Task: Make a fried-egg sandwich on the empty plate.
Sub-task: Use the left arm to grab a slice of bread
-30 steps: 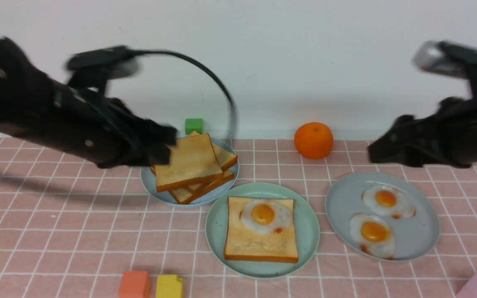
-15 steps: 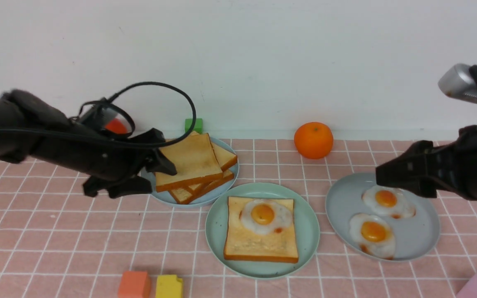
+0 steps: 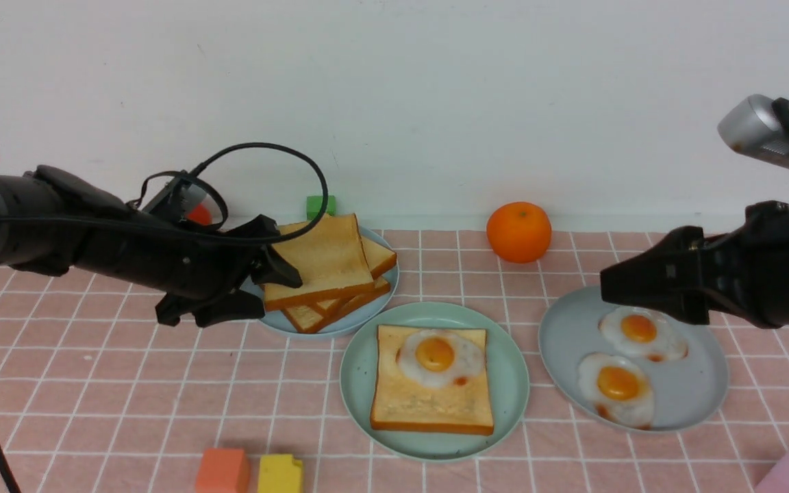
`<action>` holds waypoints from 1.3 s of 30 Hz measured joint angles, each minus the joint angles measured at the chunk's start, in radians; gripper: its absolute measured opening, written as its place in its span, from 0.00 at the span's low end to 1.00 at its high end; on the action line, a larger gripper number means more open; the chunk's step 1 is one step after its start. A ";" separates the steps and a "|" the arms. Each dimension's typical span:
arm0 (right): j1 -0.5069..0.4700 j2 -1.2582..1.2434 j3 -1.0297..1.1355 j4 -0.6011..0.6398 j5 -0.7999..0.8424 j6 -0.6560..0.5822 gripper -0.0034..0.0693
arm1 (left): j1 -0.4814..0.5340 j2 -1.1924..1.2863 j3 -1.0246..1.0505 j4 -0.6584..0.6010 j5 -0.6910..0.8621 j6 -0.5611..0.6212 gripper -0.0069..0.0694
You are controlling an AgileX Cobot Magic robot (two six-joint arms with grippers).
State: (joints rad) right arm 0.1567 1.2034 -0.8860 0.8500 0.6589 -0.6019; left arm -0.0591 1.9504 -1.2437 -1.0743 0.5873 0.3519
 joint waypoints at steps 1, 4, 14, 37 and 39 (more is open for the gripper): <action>0.000 0.000 0.000 0.001 0.000 0.000 0.77 | 0.000 0.000 0.000 0.000 0.002 0.000 0.74; 0.000 0.000 0.000 0.004 0.000 -0.001 0.77 | 0.016 -0.015 0.000 0.027 0.014 0.000 0.74; 0.000 0.000 0.000 0.020 0.000 -0.001 0.77 | 0.026 0.025 0.000 -0.007 -0.010 0.015 0.74; 0.000 0.000 0.000 0.061 0.007 -0.001 0.77 | 0.026 0.073 0.000 -0.221 0.002 0.283 0.18; 0.000 0.000 0.000 0.062 0.015 -0.001 0.77 | 0.026 0.061 0.000 -0.213 0.008 0.283 0.18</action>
State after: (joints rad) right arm 0.1567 1.2034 -0.8860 0.9125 0.6740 -0.6030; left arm -0.0327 2.0110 -1.2437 -1.2876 0.5955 0.6354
